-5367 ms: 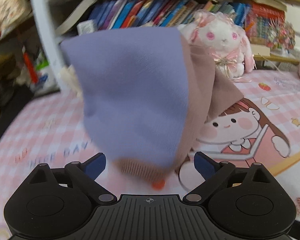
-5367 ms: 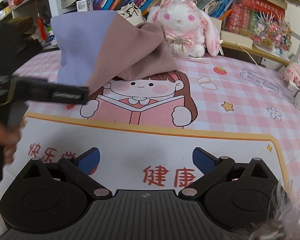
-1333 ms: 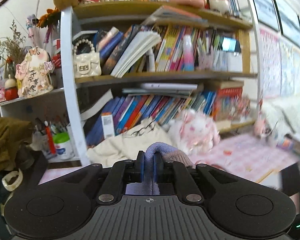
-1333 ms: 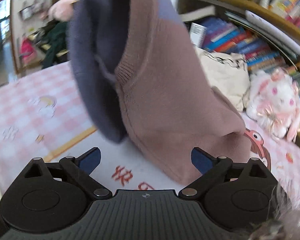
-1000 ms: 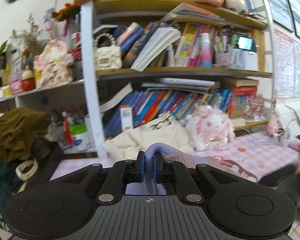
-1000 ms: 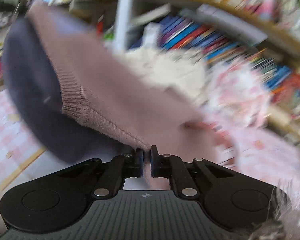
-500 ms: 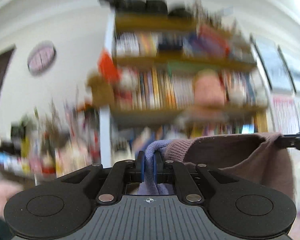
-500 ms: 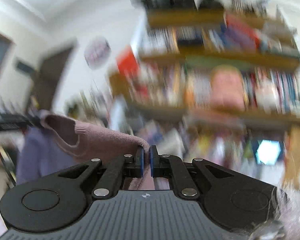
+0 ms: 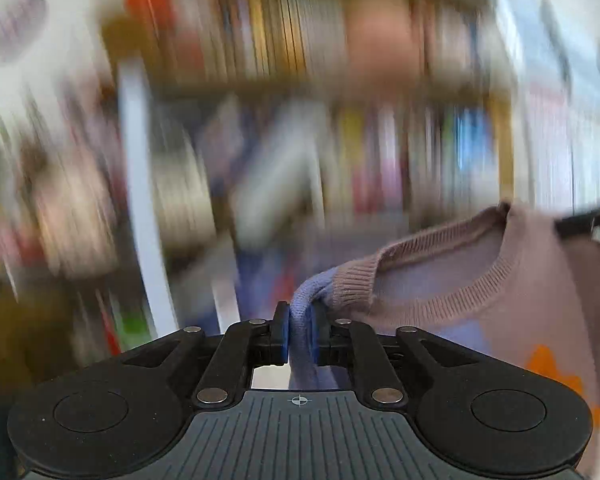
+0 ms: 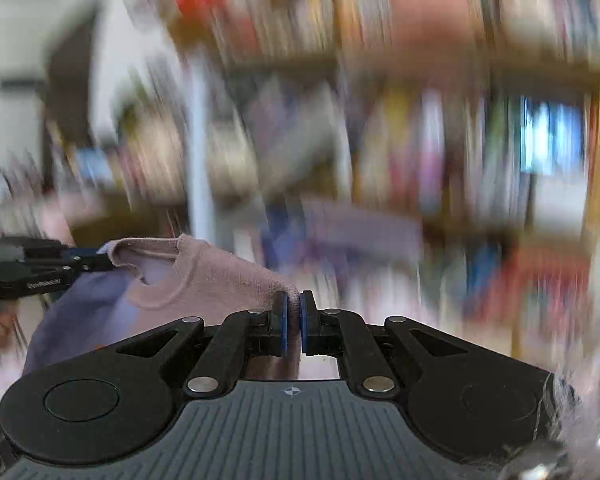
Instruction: Fold clothes
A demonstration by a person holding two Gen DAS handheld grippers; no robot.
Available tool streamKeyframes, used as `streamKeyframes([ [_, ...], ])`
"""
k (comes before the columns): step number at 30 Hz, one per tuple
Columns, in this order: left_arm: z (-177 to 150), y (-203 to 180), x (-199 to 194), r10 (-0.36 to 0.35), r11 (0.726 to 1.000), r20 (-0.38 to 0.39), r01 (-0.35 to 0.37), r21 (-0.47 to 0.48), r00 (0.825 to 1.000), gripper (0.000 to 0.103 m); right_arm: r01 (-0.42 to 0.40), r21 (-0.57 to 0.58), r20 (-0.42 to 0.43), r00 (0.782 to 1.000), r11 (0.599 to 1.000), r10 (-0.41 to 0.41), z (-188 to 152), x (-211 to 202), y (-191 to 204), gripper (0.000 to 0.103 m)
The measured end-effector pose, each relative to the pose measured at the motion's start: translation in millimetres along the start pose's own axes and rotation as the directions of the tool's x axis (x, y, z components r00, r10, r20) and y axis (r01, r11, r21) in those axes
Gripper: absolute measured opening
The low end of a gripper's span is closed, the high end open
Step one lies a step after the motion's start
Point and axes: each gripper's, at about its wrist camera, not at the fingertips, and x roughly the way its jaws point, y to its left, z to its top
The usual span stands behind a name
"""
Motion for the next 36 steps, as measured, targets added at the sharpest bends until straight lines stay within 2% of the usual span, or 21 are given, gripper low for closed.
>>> streamKeyframes([
  [1, -20.3, -7.4, 26.3, 0.006, 1.0, -0.085, -0.003, 0.026, 0.996, 0.015, 0.037, -0.02, -0.08, 0.996, 0.999, -0.039, -22.4, 25.4, 1.0, 0.006],
  [3, -50.4, -22.0, 62.8, 0.038, 0.995, -0.219, -0.017, 0.096, 0.975, 0.016, 0.074, -0.049, -0.203, 0.976, 0.996, -0.082, -58.8, 64.4, 2.8, 0.006],
  [4, -59.6, -27.6, 72.4, 0.058, 0.992, -0.257, -0.026, 0.126, 0.965, 0.016, 0.086, -0.053, -0.256, 0.962, 0.995, -0.096, -74.9, 82.2, 2.9, 0.006],
  [6, -69.4, -33.3, 77.7, 0.069, 0.985, -0.295, -0.018, 0.171, 0.953, 0.026, 0.106, -0.04, -0.309, 0.944, 0.994, -0.114, -87.8, 104.8, 0.9, 0.006],
  [7, -71.1, -35.3, 73.8, 0.071, 0.981, -0.282, -0.017, 0.192, 0.957, 0.029, 0.12, -0.049, -0.317, 0.939, 0.992, -0.13, -90.3, 111.0, -0.5, 0.006],
  [8, -72.4, -37.2, 69.1, 0.073, 0.977, -0.265, -0.015, 0.214, 0.962, 0.041, 0.134, -0.062, -0.32, 0.936, 0.989, -0.147, -89.2, 115.9, -2.7, 0.006],
  [9, -74.2, -37.6, 57.8, 0.073, 0.975, -0.246, -0.017, 0.222, 0.966, 0.059, 0.147, -0.074, -0.322, 0.932, 0.986, -0.163, -88.1, 120.8, -4.9, 0.006],
  [11, -74.7, -32.7, 40.9, 0.072, 0.978, -0.214, -0.026, 0.208, 0.974, 0.071, 0.17, -0.092, -0.329, 0.925, 0.981, -0.192, -84.7, 131.0, -10.5, 0.006],
  [16, -83.4, -24.1, 6.8, 0.064, 0.994, -0.219, -0.043, 0.098, 0.974, 0.072, 0.192, -0.123, -0.338, 0.914, 0.974, -0.223, -80.0, 171.3, -31.8, 0.006],
  [19, -94.7, -28.6, -10.5, 0.058, 0.997, -0.243, -0.042, 0.07, 0.968, 0.073, 0.224, -0.192, -0.334, 0.9, 0.955, -0.279, -78.3, 202.3, -35.4, 0.007],
  [21, -103.4, -34.7, -17.2, 0.045, 0.998, -0.269, -0.03, 0.062, 0.962, 0.074, 0.219, -0.218, -0.344, 0.895, 0.951, -0.285, -81.8, 218.9, -36.4, 0.007],
  [22, -107.4, -38.2, -19.9, 0.036, 0.998, -0.283, -0.02, 0.06, 0.958, 0.074, 0.21, -0.23, -0.351, 0.893, 0.95, -0.282, -84.1, 226.2, -36.5, 0.008],
  [23, -111.1, -42.3, -21.8, 0.03, 0.998, -0.293, -0.012, 0.064, 0.956, 0.074, 0.199, -0.243, -0.359, 0.891, 0.949, -0.279, -86.7, 232.4, -35.9, 0.013],
  [24, -114.4, -47.2, -23.5, 0.022, 0.997, -0.301, 0.0, 0.073, 0.954, 0.074, 0.19, -0.258, -0.361, 0.89, 0.947, -0.277, -89.4, 234.3, -33.2, 0.018],
  [26, -117.9, -55.2, -23.2, 0.01, 0.996, -0.314, 0.018, 0.088, 0.949, 0.074, 0.189, -0.276, -0.337, 0.899, 0.942, -0.279, -93.1, 229.9, -26.2, 0.049],
  [29, -121.6, -64.9, -18.3, -0.006, 0.993, -0.333, 0.044, 0.108, 0.943, 0.074, 0.204, -0.258, -0.284, 0.918, 0.944, -0.276, -93.2, 206.5, -14.5, 0.061],
  [33, -127.1, -77.5, -9.3, 0.031, 0.978, -0.351, 0.044, 0.204, 0.936, 0.074, 0.137, -0.167, -0.268, 0.947, 0.976, -0.179, -96.7, 153.5, 8.3, 0.066],
  [36, -126.8, -75.3, -6.6, 0.065, 0.974, -0.348, 0.017, 0.227, 0.935, 0.074, 0.078, -0.104, -0.257, 0.961, 0.991, -0.103, -100.8, 114.3, 26.6, 0.066],
])
